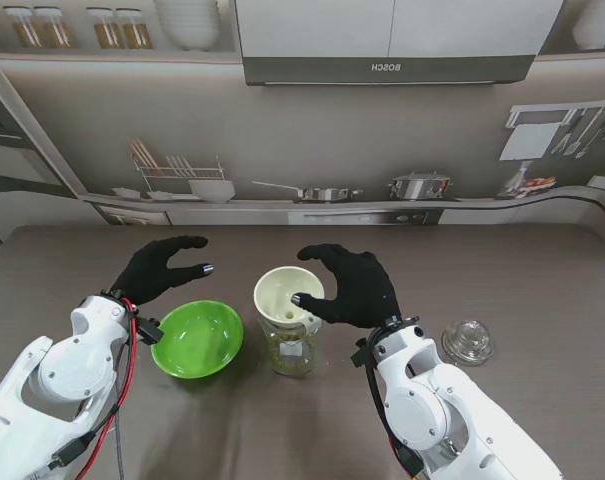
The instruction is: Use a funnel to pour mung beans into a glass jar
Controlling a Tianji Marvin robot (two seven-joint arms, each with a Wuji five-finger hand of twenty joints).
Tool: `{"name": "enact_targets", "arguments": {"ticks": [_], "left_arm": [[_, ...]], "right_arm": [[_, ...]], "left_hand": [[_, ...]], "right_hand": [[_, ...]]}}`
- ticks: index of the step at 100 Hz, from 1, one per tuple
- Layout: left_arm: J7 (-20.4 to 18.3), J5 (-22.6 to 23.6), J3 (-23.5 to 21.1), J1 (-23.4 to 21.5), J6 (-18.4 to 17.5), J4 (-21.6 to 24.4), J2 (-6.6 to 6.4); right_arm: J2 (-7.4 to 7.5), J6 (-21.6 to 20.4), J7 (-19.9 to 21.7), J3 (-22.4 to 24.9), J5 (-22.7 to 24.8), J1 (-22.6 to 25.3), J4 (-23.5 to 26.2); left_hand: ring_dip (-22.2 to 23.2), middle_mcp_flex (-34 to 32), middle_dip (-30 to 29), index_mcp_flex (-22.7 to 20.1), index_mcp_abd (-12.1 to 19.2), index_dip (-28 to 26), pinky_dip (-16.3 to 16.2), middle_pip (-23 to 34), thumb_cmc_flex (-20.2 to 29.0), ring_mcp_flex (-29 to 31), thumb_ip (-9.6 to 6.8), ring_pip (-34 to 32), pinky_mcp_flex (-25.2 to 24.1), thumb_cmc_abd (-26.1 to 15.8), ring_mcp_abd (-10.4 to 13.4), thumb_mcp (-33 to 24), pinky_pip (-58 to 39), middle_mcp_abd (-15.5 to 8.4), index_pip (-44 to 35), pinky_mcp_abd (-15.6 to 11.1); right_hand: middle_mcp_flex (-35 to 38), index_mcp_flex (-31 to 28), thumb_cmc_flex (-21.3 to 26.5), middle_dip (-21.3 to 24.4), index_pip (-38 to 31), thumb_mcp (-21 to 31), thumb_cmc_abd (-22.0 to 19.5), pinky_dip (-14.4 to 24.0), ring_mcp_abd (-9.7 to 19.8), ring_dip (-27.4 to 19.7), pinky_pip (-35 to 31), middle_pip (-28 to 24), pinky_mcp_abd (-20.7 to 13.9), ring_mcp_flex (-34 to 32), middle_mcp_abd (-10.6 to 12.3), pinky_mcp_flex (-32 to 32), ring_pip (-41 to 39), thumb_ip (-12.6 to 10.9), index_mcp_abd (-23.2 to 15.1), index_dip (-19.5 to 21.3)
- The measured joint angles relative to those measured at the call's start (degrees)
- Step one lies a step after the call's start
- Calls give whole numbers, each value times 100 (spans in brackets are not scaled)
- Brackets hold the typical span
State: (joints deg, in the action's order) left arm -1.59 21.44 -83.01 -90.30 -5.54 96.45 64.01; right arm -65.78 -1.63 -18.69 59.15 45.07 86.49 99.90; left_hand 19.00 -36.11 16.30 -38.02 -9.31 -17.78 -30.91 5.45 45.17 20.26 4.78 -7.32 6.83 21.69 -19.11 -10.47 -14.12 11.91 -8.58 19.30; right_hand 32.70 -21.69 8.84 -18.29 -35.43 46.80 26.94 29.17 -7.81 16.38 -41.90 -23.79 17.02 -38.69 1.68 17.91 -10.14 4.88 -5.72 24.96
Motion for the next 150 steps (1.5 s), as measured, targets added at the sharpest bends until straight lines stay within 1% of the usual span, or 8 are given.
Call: {"name": "enact_targets", "arguments": {"ticks": [58,63,65,68,69,72,80,150], "left_arm": [[702,255,261,-390,-910,96,33],[764,279,297,-390,-911,58,47],[789,278,312,-390,-911,40,52],[819,263,336,-388,-912,9,61],[826,253,342,-388,-912,0,64],[842,190,361,-386,-912,-29,75],[859,-17,392,-386,-929,-93,102],[858,14,246,-631,-1076,17,123]], "right_arm": [[12,66,136,-17,-86,-19,-8],[12,105,155,-38,-125,-29,-11],[12,123,164,-48,-136,-34,-13],[13,155,181,-65,-146,-43,-15],[13,164,185,-70,-148,-45,-16],[13,199,206,-86,-149,-56,-18],[16,301,312,-115,-145,-94,-20],[320,605,2916,-613,-402,-1929,-315]], "left_hand": [[-140,147,-143,222,81,16,-28,-47,0,-131,0,122,-64,2,141,300,161,-118,26,-67],[-149,147,-143,222,84,20,-26,-47,-201,-131,-50,123,-64,331,141,-1485,221,-121,25,-74],[-150,147,-145,224,93,21,-17,-47,-266,-132,-45,123,-64,346,141,-1518,221,-123,26,-94],[-152,147,-146,224,118,22,-1,-47,-145,-135,-15,123,-64,46,141,-687,222,-124,26,-119],[-152,147,-146,224,118,23,11,-47,-45,-137,-152,123,-64,65,141,-585,222,-124,26,-120],[-153,147,-147,224,122,23,42,-47,181,-138,-325,123,-64,78,141,-774,222,-125,26,-127],[-153,147,-148,225,125,23,50,-47,-193,-139,-269,123,-64,467,141,-2402,224,-126,26,-131],[-203,147,-151,225,127,24,106,-47,-361,-143,-269,123,-78,528,142,-2792,292,-126,26,-143]], "right_hand": [[0,0,-4,0,0,0,-1,0,-2,0,0,0,0,0,0,-8,0,0,0,0],[0,0,-4,0,0,0,-1,0,-5,0,0,0,0,0,0,-9,0,0,0,0],[0,0,-4,0,0,0,-1,0,-5,0,0,0,0,0,-1,-9,0,0,0,0],[0,0,-4,0,0,0,-1,0,-5,0,0,0,0,0,-1,-9,0,0,0,0],[0,0,-4,0,0,0,-1,0,-5,0,0,0,0,0,-2,-9,0,0,0,0],[0,0,-4,0,0,0,-1,0,-6,0,0,0,0,0,-4,-9,0,0,0,0],[0,0,-4,0,0,0,-2,0,-9,0,0,0,0,0,-12,-9,0,0,0,0],[2,0,-8,-99,0,1,-74,130,-101,44,-246,-112,0,-258,-63,204,-197,0,65,0]]}}
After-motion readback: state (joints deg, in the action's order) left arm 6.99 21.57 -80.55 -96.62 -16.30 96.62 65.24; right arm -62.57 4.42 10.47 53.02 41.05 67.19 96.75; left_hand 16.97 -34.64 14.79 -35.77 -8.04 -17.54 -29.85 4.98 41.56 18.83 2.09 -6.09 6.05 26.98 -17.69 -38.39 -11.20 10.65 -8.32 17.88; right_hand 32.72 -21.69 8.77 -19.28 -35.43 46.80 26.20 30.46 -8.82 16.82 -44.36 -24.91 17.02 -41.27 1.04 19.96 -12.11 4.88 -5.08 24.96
